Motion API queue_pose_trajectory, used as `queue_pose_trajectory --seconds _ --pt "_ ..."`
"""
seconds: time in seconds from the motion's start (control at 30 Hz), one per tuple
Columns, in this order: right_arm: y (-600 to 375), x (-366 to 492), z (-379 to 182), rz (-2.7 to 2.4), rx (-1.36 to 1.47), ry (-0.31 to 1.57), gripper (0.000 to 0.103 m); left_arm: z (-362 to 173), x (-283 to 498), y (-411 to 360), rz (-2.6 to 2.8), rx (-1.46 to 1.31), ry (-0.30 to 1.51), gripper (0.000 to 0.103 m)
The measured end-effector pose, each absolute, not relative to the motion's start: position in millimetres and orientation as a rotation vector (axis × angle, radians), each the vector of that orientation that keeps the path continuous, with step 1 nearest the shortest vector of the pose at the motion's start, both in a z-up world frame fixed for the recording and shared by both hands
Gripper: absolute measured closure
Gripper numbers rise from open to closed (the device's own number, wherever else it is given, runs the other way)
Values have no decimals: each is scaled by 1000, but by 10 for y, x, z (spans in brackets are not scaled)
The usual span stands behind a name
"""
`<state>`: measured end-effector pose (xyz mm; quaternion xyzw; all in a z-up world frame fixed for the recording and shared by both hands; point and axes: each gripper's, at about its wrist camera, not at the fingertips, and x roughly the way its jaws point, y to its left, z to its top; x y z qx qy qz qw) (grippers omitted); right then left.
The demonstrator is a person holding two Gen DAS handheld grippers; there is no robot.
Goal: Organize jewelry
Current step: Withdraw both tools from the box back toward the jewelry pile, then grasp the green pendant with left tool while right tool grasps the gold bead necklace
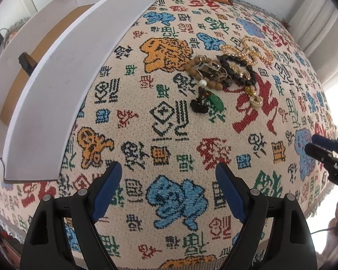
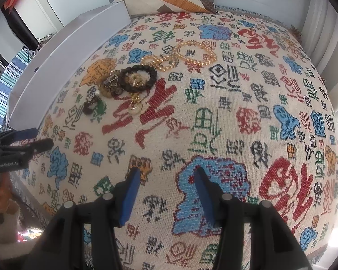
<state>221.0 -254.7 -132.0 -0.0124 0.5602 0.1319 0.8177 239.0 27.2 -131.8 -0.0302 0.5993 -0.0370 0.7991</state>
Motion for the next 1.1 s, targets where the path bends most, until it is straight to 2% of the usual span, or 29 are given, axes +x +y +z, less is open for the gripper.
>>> queue_pose_trajectory --seconds 0.3,0.5,0.67,0.8,1.0,1.07,1.1 --pt "-2601 2508 -1328 325 -14 1215 52 -1350 2613 237 -163 -47 1333 17" --pt "-2647 3163 -1091 324 -88 1146 52 -1476 2922 -41 -190 67 1327 17" --pt "-2608 3933 -1166 339 -77 1246 52 -1654 3175 -96 -186 99 1370 18" --pt "-2349 4344 -1328 397 -149 1337 52 -1731 3291 -129 -178 132 1382 21" --pt "-1888 4526 -1559 459 -343 1364 52 -1810 3375 -210 -174 187 1374 28" --pt "-1789 4519 -1672 463 -414 1370 51 -1812 3365 -252 -164 219 1359 33" --pt "-1737 4489 -1687 465 -454 1347 51 -1803 3363 -269 -162 226 1349 39"
